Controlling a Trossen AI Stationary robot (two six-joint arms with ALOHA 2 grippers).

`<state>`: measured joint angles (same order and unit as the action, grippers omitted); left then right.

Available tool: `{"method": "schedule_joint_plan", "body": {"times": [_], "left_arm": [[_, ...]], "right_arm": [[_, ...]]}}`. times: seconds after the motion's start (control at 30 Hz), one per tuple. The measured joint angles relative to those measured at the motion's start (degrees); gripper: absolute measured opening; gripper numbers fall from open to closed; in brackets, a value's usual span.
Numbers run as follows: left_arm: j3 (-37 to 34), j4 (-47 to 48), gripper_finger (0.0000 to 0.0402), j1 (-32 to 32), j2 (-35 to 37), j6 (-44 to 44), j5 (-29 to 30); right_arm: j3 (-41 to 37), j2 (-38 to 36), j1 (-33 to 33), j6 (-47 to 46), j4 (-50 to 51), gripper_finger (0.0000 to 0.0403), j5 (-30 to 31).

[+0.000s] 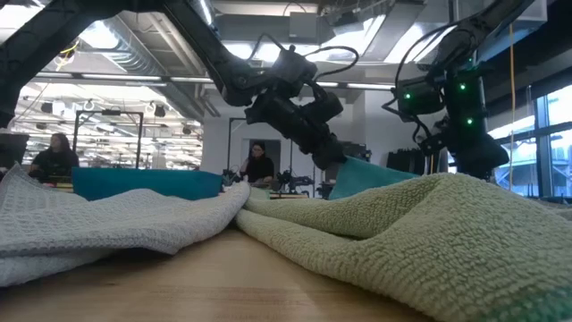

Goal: Fold microfiber towels
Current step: Fold the blue towel

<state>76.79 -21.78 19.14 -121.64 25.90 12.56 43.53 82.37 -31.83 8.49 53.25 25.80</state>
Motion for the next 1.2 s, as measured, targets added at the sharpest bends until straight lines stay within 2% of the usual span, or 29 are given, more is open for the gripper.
{"method": "schedule_joint_plan", "body": {"times": [0.33,0.57,0.73,0.97,1.1,1.2], "left_arm": [[0.0,-1.57,0.0002,-0.02,-0.33,-2.85,-0.05],[-0.02,-3.59,0.0031,-0.04,-2.32,-3.09,0.39],[0.04,-3.87,0.0064,0.0,-2.23,-4.43,0.5],[0.0,-3.12,0.0092,-0.63,-0.7,-1.84,7.8],[0.04,-0.84,0.0093,-1.82,1.55,-1.8,7.48],[0.04,3.32,0.0093,-2.91,3.32,-1.82,4.99]], "right_arm": [[0.0,0.0,-2.23,0.96,-0.53,0.0021,0.02],[0.0,0.0,-4.6,0.78,-2.55,0.0028,-0.35],[0.0,0.0,-5.25,0.66,-2.62,0.0054,-0.7],[0.02,0.0,-5.25,0.63,-2.49,0.0107,0.13],[0.87,0.0,-5.25,0.65,0.21,0.0136,2.76],[3.3,-0.13,-5.09,-0.17,4.08,0.0151,1.12]]}}
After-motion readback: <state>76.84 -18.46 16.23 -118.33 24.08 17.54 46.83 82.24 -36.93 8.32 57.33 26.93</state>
